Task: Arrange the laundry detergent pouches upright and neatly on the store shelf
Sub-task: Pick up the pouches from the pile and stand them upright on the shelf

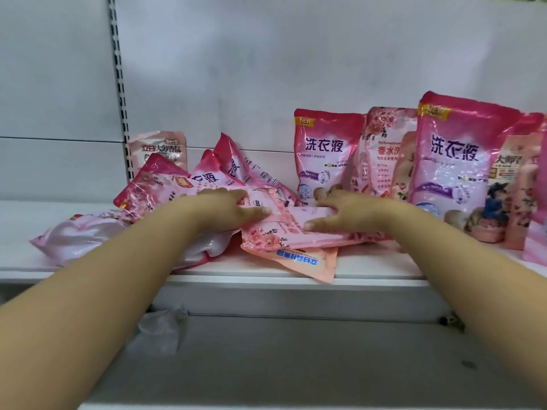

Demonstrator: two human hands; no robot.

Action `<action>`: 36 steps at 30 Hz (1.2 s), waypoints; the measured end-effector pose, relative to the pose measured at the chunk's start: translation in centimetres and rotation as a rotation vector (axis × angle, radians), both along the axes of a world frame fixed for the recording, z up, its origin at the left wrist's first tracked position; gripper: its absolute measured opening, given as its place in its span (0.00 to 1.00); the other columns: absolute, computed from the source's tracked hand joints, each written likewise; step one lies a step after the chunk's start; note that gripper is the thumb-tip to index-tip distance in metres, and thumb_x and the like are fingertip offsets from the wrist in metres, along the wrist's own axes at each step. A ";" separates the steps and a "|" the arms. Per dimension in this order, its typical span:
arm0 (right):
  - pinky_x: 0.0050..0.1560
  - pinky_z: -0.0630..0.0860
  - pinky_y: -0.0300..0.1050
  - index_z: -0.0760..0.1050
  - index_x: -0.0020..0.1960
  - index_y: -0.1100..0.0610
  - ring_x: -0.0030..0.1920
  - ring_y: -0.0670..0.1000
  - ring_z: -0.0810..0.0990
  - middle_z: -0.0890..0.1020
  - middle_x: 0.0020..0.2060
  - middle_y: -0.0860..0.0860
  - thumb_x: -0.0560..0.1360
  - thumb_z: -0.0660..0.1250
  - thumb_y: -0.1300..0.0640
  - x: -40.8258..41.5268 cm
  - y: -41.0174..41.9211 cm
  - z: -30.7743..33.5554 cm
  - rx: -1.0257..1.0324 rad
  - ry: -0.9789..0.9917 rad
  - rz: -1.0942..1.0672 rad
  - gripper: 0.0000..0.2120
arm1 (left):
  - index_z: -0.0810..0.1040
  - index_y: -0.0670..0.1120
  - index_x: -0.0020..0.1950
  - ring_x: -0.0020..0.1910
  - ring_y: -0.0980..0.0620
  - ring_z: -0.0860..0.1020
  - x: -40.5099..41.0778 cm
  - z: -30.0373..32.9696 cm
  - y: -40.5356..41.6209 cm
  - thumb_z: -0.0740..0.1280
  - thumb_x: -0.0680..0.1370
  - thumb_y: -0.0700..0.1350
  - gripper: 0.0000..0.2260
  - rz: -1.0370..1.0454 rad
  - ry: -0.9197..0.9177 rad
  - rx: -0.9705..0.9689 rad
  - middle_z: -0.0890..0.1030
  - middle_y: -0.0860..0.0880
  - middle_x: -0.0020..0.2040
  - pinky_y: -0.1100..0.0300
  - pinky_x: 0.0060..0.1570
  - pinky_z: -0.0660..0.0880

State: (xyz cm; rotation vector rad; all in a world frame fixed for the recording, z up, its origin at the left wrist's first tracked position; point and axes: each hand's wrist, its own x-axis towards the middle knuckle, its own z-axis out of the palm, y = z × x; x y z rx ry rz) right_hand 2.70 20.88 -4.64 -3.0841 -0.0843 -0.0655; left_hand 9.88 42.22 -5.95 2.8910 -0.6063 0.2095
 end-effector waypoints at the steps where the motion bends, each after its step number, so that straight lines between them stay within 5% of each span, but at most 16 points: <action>1: 0.69 0.60 0.50 0.58 0.74 0.52 0.71 0.54 0.62 0.61 0.73 0.51 0.59 0.52 0.26 -0.2 0.0 0.3 -0.046 -0.043 0.002 0.49 | 0.59 0.51 0.74 0.72 0.43 0.62 0.1 0.0 0.0 0.53 0.71 0.71 0.37 0.004 -0.006 0.000 0.62 0.46 0.74 0.48 0.70 0.58; 8: 0.66 0.65 0.49 0.64 0.71 0.53 0.68 0.54 0.66 0.64 0.71 0.53 0.65 0.55 0.27 -1.9 0.9 0.6 -0.150 -0.056 0.002 0.43 | 0.60 0.51 0.74 0.71 0.41 0.62 0.3 -0.4 -0.1 0.53 0.71 0.71 0.37 0.033 -0.047 0.028 0.63 0.45 0.74 0.45 0.69 0.59; 11: 0.55 0.68 0.44 0.65 0.69 0.56 0.57 0.52 0.71 0.70 0.66 0.54 0.67 0.56 0.29 -2.5 1.1 0.5 -0.157 -0.060 -0.017 0.41 | 0.59 0.52 0.74 0.72 0.42 0.60 0.1 -0.3 -0.2 0.53 0.71 0.71 0.37 0.041 -0.041 0.020 0.62 0.46 0.74 0.45 0.70 0.58; 15: 0.46 0.76 0.42 0.74 0.57 0.60 0.45 0.50 0.79 0.81 0.49 0.54 0.65 0.56 0.27 -3.9 0.7 0.3 -0.185 -0.097 -0.100 0.39 | 0.60 0.52 0.74 0.72 0.42 0.60 0.0 -0.4 0.1 0.53 0.71 0.71 0.36 0.037 -0.037 0.009 0.62 0.46 0.74 0.44 0.70 0.57; 23: 0.31 0.73 0.42 0.75 0.39 0.57 0.28 0.48 0.73 0.76 0.30 0.50 0.68 0.59 0.32 -7.1 -1.7 1.5 -0.096 -0.453 -0.223 0.27 | 0.69 0.49 0.69 0.67 0.48 0.68 -3.1 0.6 0.4 0.53 0.76 0.63 0.27 -0.191 -0.015 -0.268 0.70 0.48 0.70 0.55 0.65 0.62; 26: 0.29 0.70 0.40 0.73 0.33 0.54 0.27 0.47 0.71 0.74 0.27 0.50 0.67 0.59 0.33 -7.9 -2.0 1.3 0.002 -0.597 -0.223 0.24 | 0.77 0.43 0.60 0.58 0.45 0.75 -5.3 1.0 0.0 0.47 0.67 0.76 0.44 -0.295 -0.038 -0.235 0.77 0.42 0.60 0.54 0.59 0.69; 28: 0.30 0.71 0.42 0.77 0.36 0.56 0.27 0.48 0.72 0.76 0.28 0.52 0.69 0.59 0.34 -8.4 -2.1 1.4 0.053 -0.706 -0.211 0.25 | 0.75 0.44 0.63 0.60 0.46 0.74 -6.5 0.9 -0.6 0.43 0.62 0.79 0.50 -0.338 -0.025 -0.236 0.76 0.42 0.63 0.54 0.62 0.68; 30: 0.33 0.72 0.44 0.79 0.39 0.58 0.30 0.53 0.76 0.77 0.29 0.54 0.72 0.60 0.38 -8.6 -2.2 1.8 0.149 -0.867 -0.196 0.23 | 0.61 0.48 0.74 0.65 0.50 0.70 -7.6 1.0 -1.5 0.48 0.65 0.71 0.43 -0.310 -0.062 -0.428 0.69 0.48 0.70 0.57 0.65 0.64; 32: 0.33 0.73 0.47 0.77 0.35 0.57 0.31 0.56 0.78 0.77 0.28 0.56 0.74 0.63 0.42 -8.3 -2.3 2.3 0.397 -1.010 -0.169 0.20 | 0.54 0.50 0.76 0.57 0.56 0.73 -8.6 1.0 -2.4 0.54 0.71 0.67 0.37 -0.298 -0.057 -0.715 0.72 0.53 0.65 0.59 0.58 0.65; 34: 0.29 0.70 0.43 0.72 0.30 0.53 0.25 0.49 0.74 0.73 0.24 0.49 0.74 0.66 0.45 -7.5 -2.3 2.8 0.762 -1.100 -0.098 0.17 | 0.60 0.50 0.73 0.52 0.56 0.76 -8.8 0.7 -3.4 0.62 0.67 0.69 0.40 -0.332 0.177 -0.977 0.74 0.54 0.60 0.55 0.59 0.70; 36: 0.25 0.66 0.37 0.70 0.30 0.53 0.21 0.41 0.67 0.69 0.22 0.44 0.74 0.67 0.48 -6.6 -1.8 3.3 1.046 -1.162 -0.040 0.17 | 0.70 0.49 0.61 0.55 0.47 0.77 -9.9 1.0 -4.4 0.66 0.58 0.67 0.37 -0.399 0.595 -1.149 0.74 0.47 0.61 0.50 0.57 0.75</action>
